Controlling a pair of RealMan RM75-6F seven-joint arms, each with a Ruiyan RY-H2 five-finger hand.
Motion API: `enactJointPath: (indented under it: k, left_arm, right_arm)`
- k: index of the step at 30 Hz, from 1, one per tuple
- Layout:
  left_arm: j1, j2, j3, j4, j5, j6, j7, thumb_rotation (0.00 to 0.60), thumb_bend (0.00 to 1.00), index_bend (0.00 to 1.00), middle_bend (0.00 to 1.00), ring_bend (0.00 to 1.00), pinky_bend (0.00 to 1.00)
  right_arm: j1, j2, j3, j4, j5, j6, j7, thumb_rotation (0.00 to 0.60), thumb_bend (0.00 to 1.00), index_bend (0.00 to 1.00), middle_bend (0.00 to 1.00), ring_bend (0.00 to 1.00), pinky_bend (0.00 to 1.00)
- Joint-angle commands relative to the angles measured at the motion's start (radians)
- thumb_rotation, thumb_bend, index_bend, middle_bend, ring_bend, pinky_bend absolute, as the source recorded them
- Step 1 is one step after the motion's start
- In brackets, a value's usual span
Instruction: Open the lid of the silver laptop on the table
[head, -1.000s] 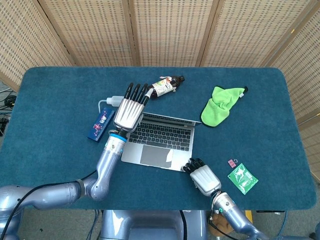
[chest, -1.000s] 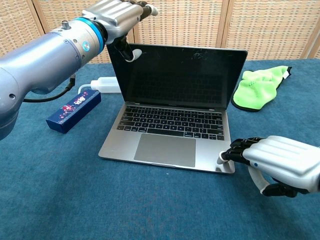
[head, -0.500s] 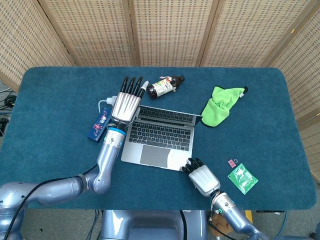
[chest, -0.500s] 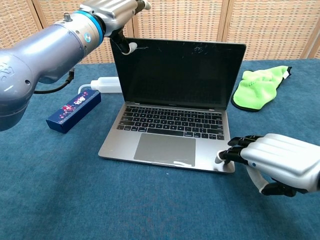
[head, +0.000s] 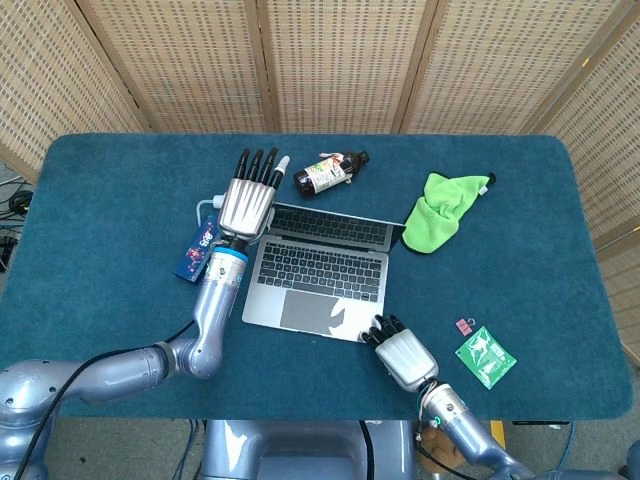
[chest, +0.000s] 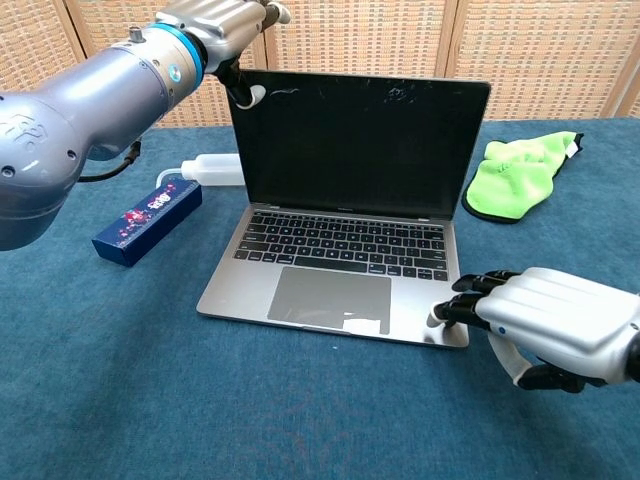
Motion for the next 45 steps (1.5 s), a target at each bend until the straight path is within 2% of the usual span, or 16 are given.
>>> enactJointPath:
  k: [1, 31, 36, 45]
  left_arm:
    - [-0.008, -0.003, 0.002, 0.013, -0.007, -0.001, -0.003, 0.600, 0.43, 0.00, 0.00, 0.00, 0.00]
    - [-0.075, -0.020, -0.021, 0.094, -0.100, 0.005, -0.005, 0.600, 0.43, 0.00, 0.00, 0.00, 0.00]
    - [-0.072, -0.022, -0.009, 0.106, -0.110, -0.002, -0.016, 0.600, 0.43, 0.00, 0.00, 0.00, 0.00]
    - [-0.053, 0.013, 0.035, 0.055, -0.037, 0.019, -0.039, 0.600, 0.42, 0.00, 0.00, 0.00, 0.00]
  right_arm:
    - [-0.001, 0.001, -0.001, 0.000, -0.002, 0.001, 0.001, 0.600, 1.00, 0.17, 0.25, 0.09, 0.13]
    - [-0.013, -0.007, -0.010, 0.025, -0.038, 0.012, 0.022, 0.600, 1.00, 0.21, 0.27, 0.09, 0.12]
    - [-0.018, 0.000, -0.007, 0.024, -0.028, 0.017, 0.015, 0.600, 1.00, 0.21, 0.27, 0.09, 0.12]
    - [-0.021, 0.002, -0.005, 0.022, -0.032, 0.024, 0.018, 0.600, 1.00, 0.21, 0.27, 0.09, 0.13]
